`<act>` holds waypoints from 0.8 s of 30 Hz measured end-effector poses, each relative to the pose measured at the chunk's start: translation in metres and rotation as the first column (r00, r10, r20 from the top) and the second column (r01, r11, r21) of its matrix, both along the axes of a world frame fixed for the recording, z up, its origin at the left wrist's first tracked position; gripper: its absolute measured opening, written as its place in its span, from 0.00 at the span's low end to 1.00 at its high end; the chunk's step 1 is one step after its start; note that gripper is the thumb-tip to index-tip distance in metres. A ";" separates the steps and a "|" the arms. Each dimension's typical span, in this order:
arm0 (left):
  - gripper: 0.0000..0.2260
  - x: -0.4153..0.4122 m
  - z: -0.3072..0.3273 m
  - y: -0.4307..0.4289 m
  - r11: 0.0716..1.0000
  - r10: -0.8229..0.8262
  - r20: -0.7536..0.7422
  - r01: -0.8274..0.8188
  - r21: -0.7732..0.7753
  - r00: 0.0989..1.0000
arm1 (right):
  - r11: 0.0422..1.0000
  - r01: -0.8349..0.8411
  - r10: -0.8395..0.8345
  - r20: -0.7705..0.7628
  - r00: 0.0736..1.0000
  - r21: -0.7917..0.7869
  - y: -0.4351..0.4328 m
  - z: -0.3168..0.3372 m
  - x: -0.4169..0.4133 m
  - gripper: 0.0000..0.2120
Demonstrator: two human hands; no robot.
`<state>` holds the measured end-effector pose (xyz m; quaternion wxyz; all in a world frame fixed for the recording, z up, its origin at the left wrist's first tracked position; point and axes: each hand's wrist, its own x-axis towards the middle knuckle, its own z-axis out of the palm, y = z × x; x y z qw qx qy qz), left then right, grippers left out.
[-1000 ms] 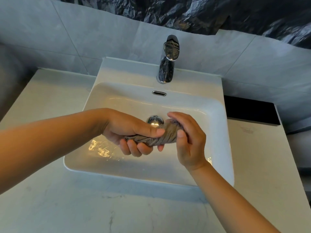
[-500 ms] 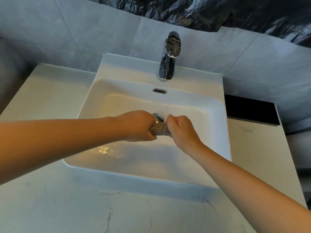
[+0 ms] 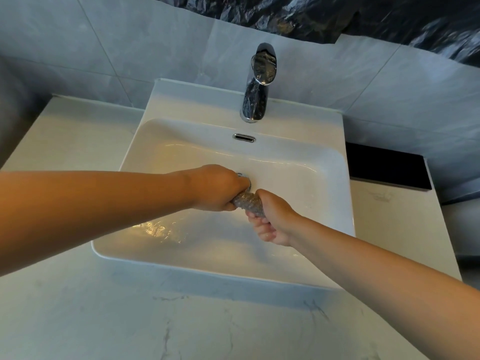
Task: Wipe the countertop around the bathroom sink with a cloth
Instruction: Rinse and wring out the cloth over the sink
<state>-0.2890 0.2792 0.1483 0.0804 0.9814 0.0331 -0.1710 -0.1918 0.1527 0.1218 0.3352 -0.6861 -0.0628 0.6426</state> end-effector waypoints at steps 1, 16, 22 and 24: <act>0.14 0.000 -0.001 0.000 1.000 -0.005 0.007 0.005 -0.001 1.000 | 1.000 -0.002 0.001 -0.045 0.999 -0.008 -0.001 0.000 0.001 0.20; 0.06 -0.012 0.027 0.003 0.378 0.408 -0.387 -0.539 -0.753 0.827 | 0.785 -0.331 -0.283 0.779 0.559 0.523 -0.038 -0.003 0.010 0.24; 0.09 -0.013 0.043 0.006 0.167 -0.039 -0.655 -0.641 -0.749 0.755 | 0.512 -0.428 -0.570 0.668 0.479 0.745 -0.038 -0.002 -0.005 0.26; 0.10 -0.010 0.048 0.005 0.147 -0.120 -0.680 -0.664 -0.733 0.723 | 0.442 -0.467 -0.639 0.634 0.435 0.766 -0.028 0.010 -0.004 0.25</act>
